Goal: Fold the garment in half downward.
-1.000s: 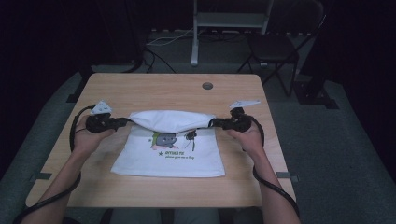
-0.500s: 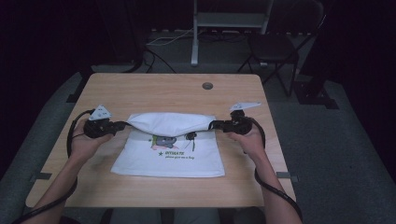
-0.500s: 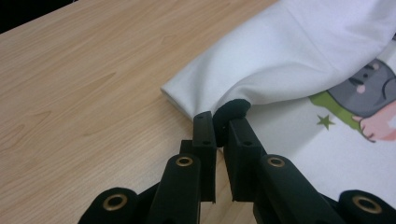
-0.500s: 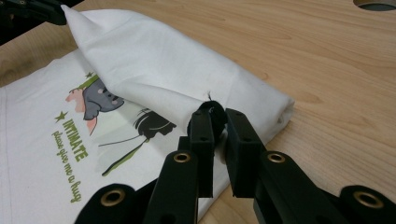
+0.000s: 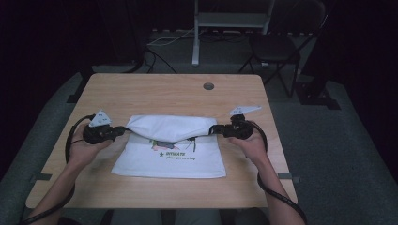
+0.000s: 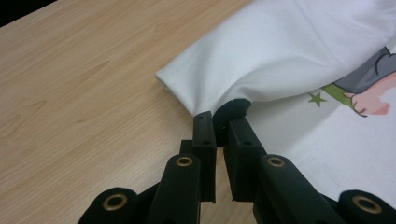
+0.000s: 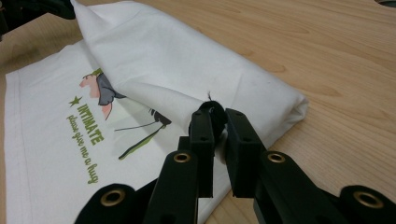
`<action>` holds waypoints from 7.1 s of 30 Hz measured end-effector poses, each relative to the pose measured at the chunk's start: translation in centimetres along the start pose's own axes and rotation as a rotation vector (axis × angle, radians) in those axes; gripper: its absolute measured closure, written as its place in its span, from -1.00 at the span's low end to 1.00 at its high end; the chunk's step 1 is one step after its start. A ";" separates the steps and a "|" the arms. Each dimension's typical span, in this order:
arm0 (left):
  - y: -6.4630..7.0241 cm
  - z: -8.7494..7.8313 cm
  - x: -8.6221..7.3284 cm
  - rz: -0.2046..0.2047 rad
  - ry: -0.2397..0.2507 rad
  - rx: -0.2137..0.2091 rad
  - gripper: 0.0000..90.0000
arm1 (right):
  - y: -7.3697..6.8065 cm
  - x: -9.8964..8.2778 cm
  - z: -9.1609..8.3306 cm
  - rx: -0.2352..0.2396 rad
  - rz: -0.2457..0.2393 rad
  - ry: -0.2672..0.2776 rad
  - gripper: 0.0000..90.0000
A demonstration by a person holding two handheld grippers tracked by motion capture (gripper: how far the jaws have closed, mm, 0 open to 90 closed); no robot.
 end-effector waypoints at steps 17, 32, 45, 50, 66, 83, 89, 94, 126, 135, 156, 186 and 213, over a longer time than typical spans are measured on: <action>0.5 -0.5 -1.0 0.017 -0.009 -0.006 0.86 | -1.0 -1.1 -0.3 0.010 -0.018 -0.009 0.83; 1.2 -1.1 -1.4 0.031 0.011 -0.014 0.86 | -1.5 -1.6 -0.3 0.023 -0.026 -0.016 0.83; 1.9 -1.9 -1.5 0.056 0.011 -0.011 0.86 | -2.2 -1.8 -1.0 0.042 -0.042 -0.011 0.83; 2.0 -2.2 -1.9 0.068 0.005 -0.011 0.86 | -2.3 -2.1 -1.2 0.044 -0.046 -0.011 0.83; 2.5 -2.7 -2.5 0.079 0.006 -0.011 0.86 | -2.7 -2.7 -1.6 0.054 -0.052 -0.014 0.83; 2.8 -3.3 -2.9 0.084 0.017 -0.021 0.86 | -2.9 -3.2 -2.0 0.057 -0.048 -0.009 0.83; 3.0 -3.6 -2.9 0.096 0.015 -0.026 0.86 | -3.1 -3.3 -2.1 0.056 -0.051 -0.011 0.83; 3.2 -3.8 -2.9 0.100 0.018 -0.023 0.86 | -3.2 -3.3 -2.3 0.057 -0.053 -0.008 0.83; 3.9 -4.6 -3.4 0.125 0.020 -0.026 0.86 | -4.1 -3.8 -2.9 0.069 -0.072 -0.014 0.83; 4.2 -4.9 -3.8 0.125 0.019 -0.034 0.86 | -4.3 -4.0 -3.3 0.072 -0.074 -0.014 0.83; 5.3 -5.7 -4.2 0.157 0.011 -0.042 0.86 | -4.8 -4.5 -3.9 0.075 -0.086 -0.015 0.83; 5.9 -6.4 -5.0 0.175 0.003 -0.053 0.86 | -5.9 -5.5 -4.3 0.088 -0.105 -0.027 0.83; 6.8 -6.3 -6.7 0.162 -0.016 -0.092 0.82 | -6.8 -7.2 -4.7 0.140 -0.178 -0.118 0.79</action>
Point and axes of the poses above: each handheld gripper's, and its own axes: z roughly forward along the jaws, x roughly out of its top, y roughly to its right, the point moved 3 cm from there along z, roughly forward along the jaws, and after that the axes turned 3 degrees about -z, right-handed, at the moved point
